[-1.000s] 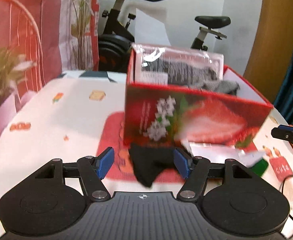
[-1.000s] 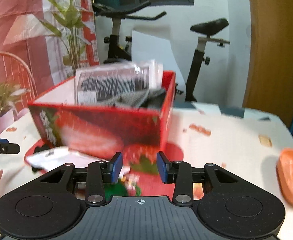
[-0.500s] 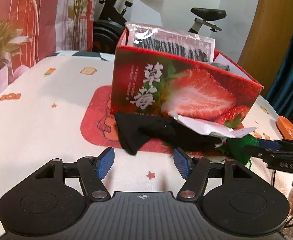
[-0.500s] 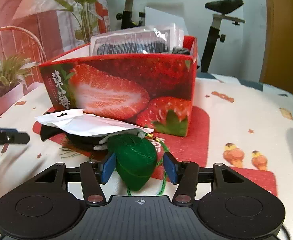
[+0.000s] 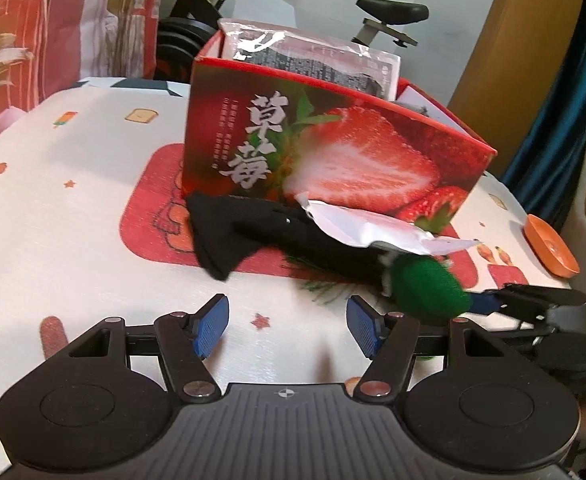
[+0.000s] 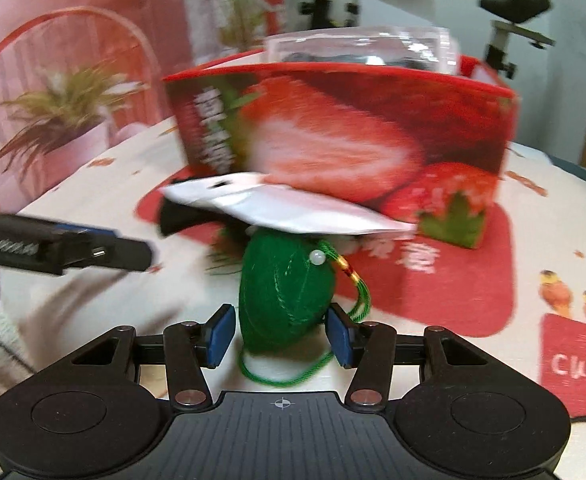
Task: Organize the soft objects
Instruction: 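Move both tools to the green strawberry-shaped pouch beside the box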
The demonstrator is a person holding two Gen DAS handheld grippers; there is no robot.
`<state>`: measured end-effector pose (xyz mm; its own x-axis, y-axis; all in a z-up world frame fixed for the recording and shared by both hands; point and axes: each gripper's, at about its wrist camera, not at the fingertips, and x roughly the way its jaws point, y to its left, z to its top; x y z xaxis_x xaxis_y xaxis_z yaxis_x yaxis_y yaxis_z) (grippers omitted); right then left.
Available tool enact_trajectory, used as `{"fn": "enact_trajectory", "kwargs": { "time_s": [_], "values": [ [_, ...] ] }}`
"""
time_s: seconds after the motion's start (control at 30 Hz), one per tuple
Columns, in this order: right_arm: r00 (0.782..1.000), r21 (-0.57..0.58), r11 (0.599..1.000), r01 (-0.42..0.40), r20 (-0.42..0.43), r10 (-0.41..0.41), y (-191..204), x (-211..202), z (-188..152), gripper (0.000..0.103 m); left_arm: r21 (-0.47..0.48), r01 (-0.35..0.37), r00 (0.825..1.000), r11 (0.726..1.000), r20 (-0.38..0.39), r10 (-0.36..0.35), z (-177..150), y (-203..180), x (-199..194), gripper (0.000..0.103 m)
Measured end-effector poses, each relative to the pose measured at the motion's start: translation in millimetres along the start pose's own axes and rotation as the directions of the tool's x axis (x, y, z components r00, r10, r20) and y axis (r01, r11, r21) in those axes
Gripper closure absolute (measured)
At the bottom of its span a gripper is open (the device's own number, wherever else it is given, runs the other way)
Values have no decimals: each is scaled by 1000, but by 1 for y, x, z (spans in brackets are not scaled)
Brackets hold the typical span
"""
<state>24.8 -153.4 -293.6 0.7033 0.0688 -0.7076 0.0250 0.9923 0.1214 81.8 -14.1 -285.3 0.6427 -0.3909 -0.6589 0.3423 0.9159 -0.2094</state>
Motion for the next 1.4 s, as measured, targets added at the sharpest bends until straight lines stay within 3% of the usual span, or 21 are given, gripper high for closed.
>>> {"fn": "enact_trajectory", "kwargs": {
  "time_s": [0.2,0.4,0.57,0.7,0.9,0.97,1.07,1.2,1.4],
  "values": [
    [999,-70,996,-50,-4,50,24,-2,-2,56,-22,31,1000,999,-5,-31,-1,-1,0,36],
    [998,14,999,-35,51,34,14,-24,0,56,-9,100,995,995,-16,-100,5,-9,5,36],
    [994,18,1000,11,106,-13,7,-33,-1,52,-7,152,988,988,-32,-152,10,-17,12,36],
    [997,41,999,5,82,-8,-1,-23,-7,41,-24,178,982,984,-51,-179,10,-22,21,36],
    [996,33,999,-14,88,11,3,-12,-12,41,-98,229,969,968,-67,-236,8,-23,37,38],
    [996,14,1000,-12,92,11,5,-10,-13,41,-102,236,967,966,-76,-244,6,-25,42,45],
    [996,5,1000,-22,92,22,5,-8,-13,42,-92,244,964,965,-89,-252,2,-28,47,47],
    [995,12,999,-40,89,39,4,-5,-13,56,-84,257,961,963,-83,-264,-2,-29,49,49],
    [992,-9,999,-49,117,50,9,-13,-8,59,-72,257,963,964,-69,-261,-1,-31,46,50]
  ]
}}
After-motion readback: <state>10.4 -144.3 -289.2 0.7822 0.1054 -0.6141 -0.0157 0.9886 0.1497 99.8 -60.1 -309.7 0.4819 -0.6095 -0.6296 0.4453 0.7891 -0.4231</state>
